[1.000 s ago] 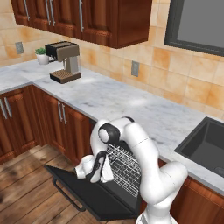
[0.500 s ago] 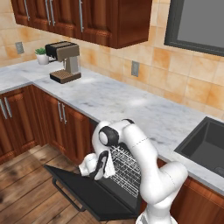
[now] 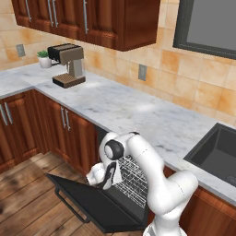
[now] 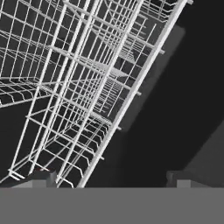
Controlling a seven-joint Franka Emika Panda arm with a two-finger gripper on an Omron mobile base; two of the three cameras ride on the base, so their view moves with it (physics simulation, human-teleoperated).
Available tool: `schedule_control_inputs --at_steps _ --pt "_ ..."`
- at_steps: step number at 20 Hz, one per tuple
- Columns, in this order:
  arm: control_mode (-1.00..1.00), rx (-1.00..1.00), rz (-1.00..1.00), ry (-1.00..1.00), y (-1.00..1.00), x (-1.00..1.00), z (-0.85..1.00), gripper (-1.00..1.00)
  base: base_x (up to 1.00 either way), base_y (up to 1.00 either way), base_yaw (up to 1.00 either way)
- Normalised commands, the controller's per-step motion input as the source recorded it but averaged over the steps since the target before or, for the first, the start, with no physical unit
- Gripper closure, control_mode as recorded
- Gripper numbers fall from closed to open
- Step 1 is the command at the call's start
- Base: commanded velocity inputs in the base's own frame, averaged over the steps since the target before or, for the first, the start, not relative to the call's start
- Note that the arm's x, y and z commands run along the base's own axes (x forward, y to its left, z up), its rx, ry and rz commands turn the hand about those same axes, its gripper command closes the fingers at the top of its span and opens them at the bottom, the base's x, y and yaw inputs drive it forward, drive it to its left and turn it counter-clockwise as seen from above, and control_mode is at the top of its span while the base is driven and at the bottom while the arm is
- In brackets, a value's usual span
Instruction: Open the dishwasher door and pull out the top rack.
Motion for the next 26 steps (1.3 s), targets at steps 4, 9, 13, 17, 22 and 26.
schedule_control_inputs --at_steps 4,9,13,17,22,26 --pt "-1.00 0.04 0.00 -0.32 -0.12 0.28 -0.26 -1.00 0.00 0.00 0.00" --pt "-1.00 0.18 0.07 -0.23 -0.11 0.36 -0.02 -1.00 0.00 0.00 0.00" --pt "-1.00 0.24 0.11 -0.13 -0.10 0.18 0.01 -1.00 0.00 0.00 0.00" --pt "-1.00 0.22 0.12 -0.15 -0.21 0.02 0.00 -1.00 0.00 0.00 0.00" --pt "-1.00 0.17 0.02 -0.07 -0.20 0.04 0.10 -1.00 0.00 0.00 0.00" --pt "-1.00 0.02 -0.01 -0.10 -0.06 0.02 0.10 -1.00 0.00 0.00 0.00"
